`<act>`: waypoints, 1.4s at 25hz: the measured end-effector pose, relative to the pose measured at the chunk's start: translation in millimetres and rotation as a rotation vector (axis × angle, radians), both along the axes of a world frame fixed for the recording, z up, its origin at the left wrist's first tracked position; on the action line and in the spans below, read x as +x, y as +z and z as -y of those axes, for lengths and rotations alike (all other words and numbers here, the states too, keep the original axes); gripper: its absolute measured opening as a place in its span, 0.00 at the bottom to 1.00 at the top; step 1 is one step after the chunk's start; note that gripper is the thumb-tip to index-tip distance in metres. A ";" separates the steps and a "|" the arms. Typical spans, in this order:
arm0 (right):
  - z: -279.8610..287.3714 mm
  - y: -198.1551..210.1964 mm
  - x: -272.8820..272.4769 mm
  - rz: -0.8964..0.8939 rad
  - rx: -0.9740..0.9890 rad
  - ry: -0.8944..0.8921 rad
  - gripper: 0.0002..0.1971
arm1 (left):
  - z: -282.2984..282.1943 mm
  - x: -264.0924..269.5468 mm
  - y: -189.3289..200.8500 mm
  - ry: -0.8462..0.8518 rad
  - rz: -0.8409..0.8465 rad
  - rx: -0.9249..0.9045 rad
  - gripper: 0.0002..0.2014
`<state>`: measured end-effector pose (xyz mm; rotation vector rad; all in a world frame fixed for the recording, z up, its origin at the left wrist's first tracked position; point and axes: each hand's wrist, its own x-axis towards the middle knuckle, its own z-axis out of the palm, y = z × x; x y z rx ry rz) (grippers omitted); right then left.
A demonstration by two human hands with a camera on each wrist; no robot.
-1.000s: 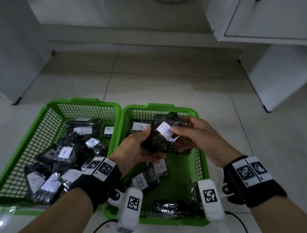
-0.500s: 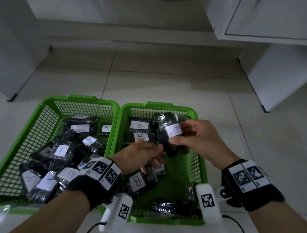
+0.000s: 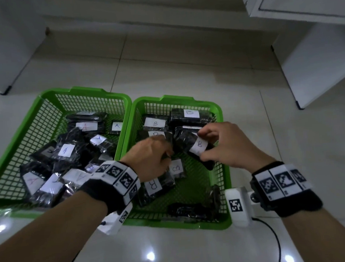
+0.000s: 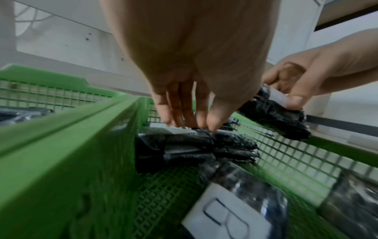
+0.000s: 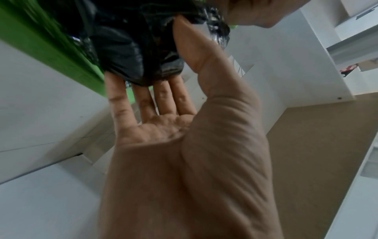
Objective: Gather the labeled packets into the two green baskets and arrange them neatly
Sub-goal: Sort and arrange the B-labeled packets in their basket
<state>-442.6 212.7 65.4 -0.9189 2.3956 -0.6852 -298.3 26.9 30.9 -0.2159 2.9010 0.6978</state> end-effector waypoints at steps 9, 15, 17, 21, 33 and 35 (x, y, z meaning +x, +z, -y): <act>-6.4 -1.2 -0.5 0.010 -0.007 -0.044 0.26 | -33.4 -5.9 -20.1 -0.179 0.331 -0.177 0.29; 7.8 -4.3 19.7 -0.175 0.203 0.118 0.20 | -25.5 8.2 -21.8 -0.149 0.289 0.099 0.20; 17.6 -5.2 26.1 -0.278 0.338 0.210 0.16 | -22.1 7.7 -17.7 -0.170 0.295 0.130 0.19; 35.7 -6.1 30.7 -0.330 0.452 0.305 0.10 | -16.9 3.8 -7.6 -0.196 0.306 0.194 0.24; 27.5 -8.8 15.8 -0.202 0.299 0.155 0.16 | 10.2 10.9 -3.7 0.272 0.357 0.571 0.07; 21.8 -9.3 17.1 0.002 0.144 0.157 0.19 | 13.6 12.2 -4.4 0.405 0.344 0.753 0.09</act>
